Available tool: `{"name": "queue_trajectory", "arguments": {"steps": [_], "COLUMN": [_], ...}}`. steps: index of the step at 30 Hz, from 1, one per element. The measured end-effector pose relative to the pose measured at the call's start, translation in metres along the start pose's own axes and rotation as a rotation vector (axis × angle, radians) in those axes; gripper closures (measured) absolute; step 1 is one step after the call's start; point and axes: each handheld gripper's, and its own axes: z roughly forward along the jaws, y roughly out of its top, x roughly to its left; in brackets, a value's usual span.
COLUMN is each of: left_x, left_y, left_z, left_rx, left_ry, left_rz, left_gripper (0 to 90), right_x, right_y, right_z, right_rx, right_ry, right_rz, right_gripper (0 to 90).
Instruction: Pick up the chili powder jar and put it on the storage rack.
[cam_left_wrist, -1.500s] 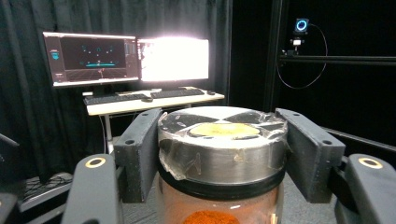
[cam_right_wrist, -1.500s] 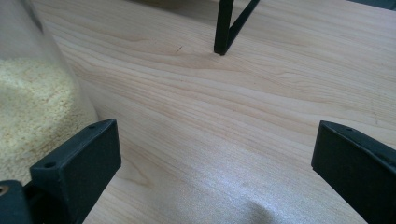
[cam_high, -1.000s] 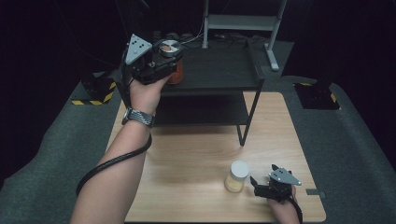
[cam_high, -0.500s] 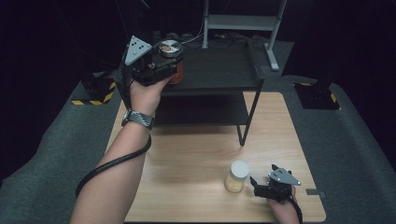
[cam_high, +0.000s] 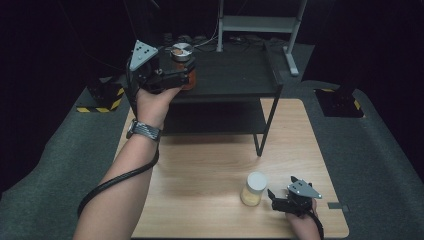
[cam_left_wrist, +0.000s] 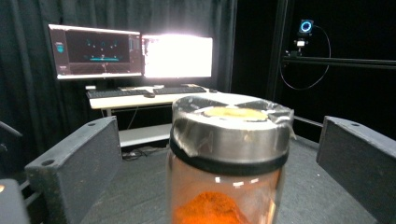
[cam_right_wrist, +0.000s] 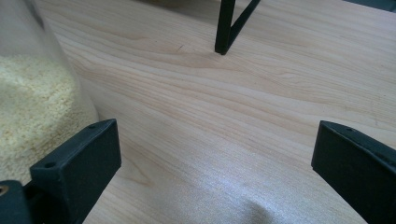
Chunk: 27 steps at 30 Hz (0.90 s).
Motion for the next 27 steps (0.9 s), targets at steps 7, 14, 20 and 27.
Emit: {"name": "queue_trajectory", "arguments": {"steps": [7, 14, 20, 27], "left_x": [0.001, -0.003, -0.004, -0.008], "left_y": [-0.002, -0.004, -0.007, -0.012], "left_z": [-0.01, -0.025, -0.036, -0.048], "left_rx": [0.006, 0.011, 0.009, 0.016], "left_ry": [-0.008, 0.001, 0.0, 0.005], "left_rz": [0.014, 0.049, 0.05, 0.073], "left_gripper": [0.4, 0.4, 0.4, 0.4], "right_x": [0.001, 0.001, 0.001, 0.001], "right_y": [0.0, 0.0, 0.0, 0.0], "right_z": [0.0, 0.0, 0.0, 0.0], "right_rx": [0.001, 0.002, 0.002, 0.0], "right_ry": [-0.001, -0.001, -0.004, -0.006], "right_rz": [-0.001, -0.004, -0.005, -0.004], "right_gripper": [0.8, 0.8, 0.8, 0.8]}}
